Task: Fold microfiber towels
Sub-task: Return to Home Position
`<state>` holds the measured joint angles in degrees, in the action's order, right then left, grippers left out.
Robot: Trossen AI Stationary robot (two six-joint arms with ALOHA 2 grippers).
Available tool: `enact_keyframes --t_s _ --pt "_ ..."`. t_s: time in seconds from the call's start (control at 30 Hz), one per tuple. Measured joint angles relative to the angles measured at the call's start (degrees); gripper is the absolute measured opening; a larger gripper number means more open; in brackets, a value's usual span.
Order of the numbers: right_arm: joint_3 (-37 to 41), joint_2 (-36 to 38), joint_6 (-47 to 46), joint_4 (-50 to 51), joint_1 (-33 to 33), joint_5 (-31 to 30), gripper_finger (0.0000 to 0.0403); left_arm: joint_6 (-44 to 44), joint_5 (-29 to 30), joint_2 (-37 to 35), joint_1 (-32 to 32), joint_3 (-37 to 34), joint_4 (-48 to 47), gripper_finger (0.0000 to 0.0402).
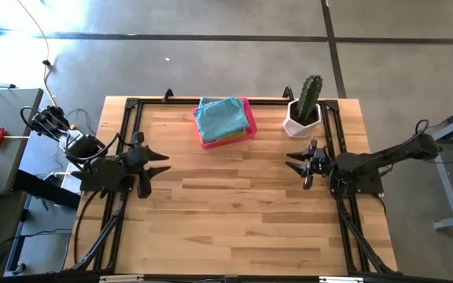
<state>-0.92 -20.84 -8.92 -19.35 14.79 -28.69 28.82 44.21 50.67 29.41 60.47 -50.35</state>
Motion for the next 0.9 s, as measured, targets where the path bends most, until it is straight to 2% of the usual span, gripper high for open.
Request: enact_keyframes --t_s 0.23,0.43,0.57,0.7,0.8,0.9 --pt "0.34 -0.07 -0.53 3.01 0.0 0.67 0.0142 5.02 -0.04 0.26 -0.05 -4.69 0.25 0.0128" --pt "0.34 -0.06 -6.2 8.12 0.0 9.03 0.0142 8.54 -0.93 0.07 -1.28 -13.84 6.31 0.0099" --pt "0.34 -0.06 -8.21 8.87 0.0 12.27 0.0142 5.21 -2.34 0.05 -3.47 -20.93 20.08 0.0078" --pt "0.34 -0.07 -10.04 9.56 0.0 13.04 0.0142 -1.56 -10.89 0.39 -7.22 -27.62 38.49 0.0062" --pt "0.34 -0.07 -15.21 9.88 0.0 11.54 0.0142 -6.32 -17.53 0.72 -10.43 -31.03 48.93 0.0052" --pt "0.34 -0.07 -19.09 10.34 -0.05 7.65 0.0142 -10.53 -21.18 0.79 -14.06 -32.72 54.81 0.0043"
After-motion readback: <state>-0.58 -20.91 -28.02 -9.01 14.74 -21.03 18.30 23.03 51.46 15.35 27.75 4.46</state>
